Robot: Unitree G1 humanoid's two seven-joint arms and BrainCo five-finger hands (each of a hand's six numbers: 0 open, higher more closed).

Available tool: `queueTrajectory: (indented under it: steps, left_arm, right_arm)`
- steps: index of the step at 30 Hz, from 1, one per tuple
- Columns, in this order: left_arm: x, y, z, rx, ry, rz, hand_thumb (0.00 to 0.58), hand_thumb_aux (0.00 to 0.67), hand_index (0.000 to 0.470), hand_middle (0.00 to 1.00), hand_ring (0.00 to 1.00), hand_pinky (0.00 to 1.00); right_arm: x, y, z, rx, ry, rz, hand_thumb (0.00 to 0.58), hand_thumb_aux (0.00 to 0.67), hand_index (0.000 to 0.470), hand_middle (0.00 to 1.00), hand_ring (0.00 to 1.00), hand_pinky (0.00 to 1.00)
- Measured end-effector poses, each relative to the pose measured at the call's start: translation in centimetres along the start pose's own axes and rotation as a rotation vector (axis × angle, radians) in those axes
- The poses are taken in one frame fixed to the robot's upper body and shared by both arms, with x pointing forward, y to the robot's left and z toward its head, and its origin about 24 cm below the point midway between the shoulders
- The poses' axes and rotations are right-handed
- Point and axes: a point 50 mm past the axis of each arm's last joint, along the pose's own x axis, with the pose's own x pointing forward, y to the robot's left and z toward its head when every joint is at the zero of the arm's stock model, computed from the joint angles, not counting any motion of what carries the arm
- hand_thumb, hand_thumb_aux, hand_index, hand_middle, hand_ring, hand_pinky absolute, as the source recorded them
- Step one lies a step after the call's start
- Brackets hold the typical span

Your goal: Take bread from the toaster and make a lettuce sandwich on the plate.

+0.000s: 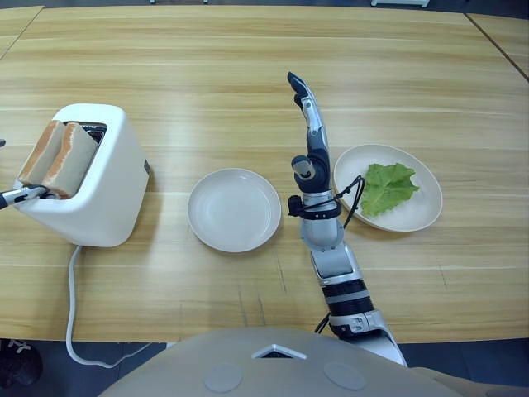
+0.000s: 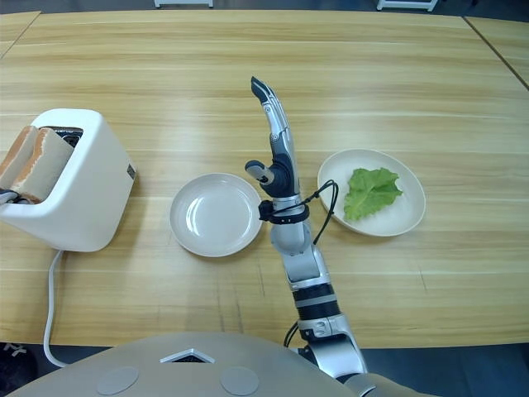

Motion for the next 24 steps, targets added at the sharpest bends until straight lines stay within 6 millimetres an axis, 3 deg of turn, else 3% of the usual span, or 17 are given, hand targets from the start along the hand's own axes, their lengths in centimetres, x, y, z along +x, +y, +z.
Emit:
queueTrajectory:
  steps: [4,8,17,18,19,20,24]
  left_arm:
    - [0.4,0.6,0.6,-0.004,-0.012,0.042,0.000,0.000,0.000,0.00,0.00,0.00]
    - [1.1,-0.4,2.7,-0.050,-0.071,0.033,0.000,0.000,0.000,0.00,0.00,0.00]
    - [1.4,-0.8,4.5,-0.113,-0.105,0.017,0.000,0.000,0.000,0.00,0.00,0.00]
    - [1.4,-0.8,4.5,-0.116,-0.105,0.015,0.291,0.197,0.138,0.00,0.00,0.00]
    - [1.4,-0.8,4.6,-0.118,-0.106,0.015,0.578,0.628,0.441,0.00,0.00,0.00]
    - [1.4,-0.8,4.7,-0.130,-0.110,0.016,0.580,0.670,0.470,0.00,0.00,0.00]
    - [1.3,0.2,6.2,-0.221,-0.181,0.076,0.580,0.670,0.470,0.00,0.00,0.00]
  right_arm:
    - [0.0,0.1,0.0,0.006,0.002,-0.003,0.000,0.000,0.000,0.00,0.00,0.00]
    - [0.0,0.1,0.0,0.006,0.005,-0.003,0.000,0.000,0.000,0.00,0.00,0.00]
    - [-0.1,0.2,0.0,0.007,0.009,-0.002,0.000,0.000,0.000,0.00,0.00,0.00]
    - [-0.1,0.2,0.0,0.007,0.009,-0.002,0.000,0.000,0.000,0.00,0.00,0.00]
    - [-0.1,0.2,0.0,0.007,0.009,-0.001,0.000,0.000,0.000,0.00,0.00,0.00]
    - [-0.1,0.2,0.0,0.007,0.009,-0.001,0.000,0.000,0.000,0.00,0.00,0.00]
    - [-0.2,0.3,-0.2,0.005,0.016,0.004,0.000,0.000,0.000,0.00,0.00,0.00]
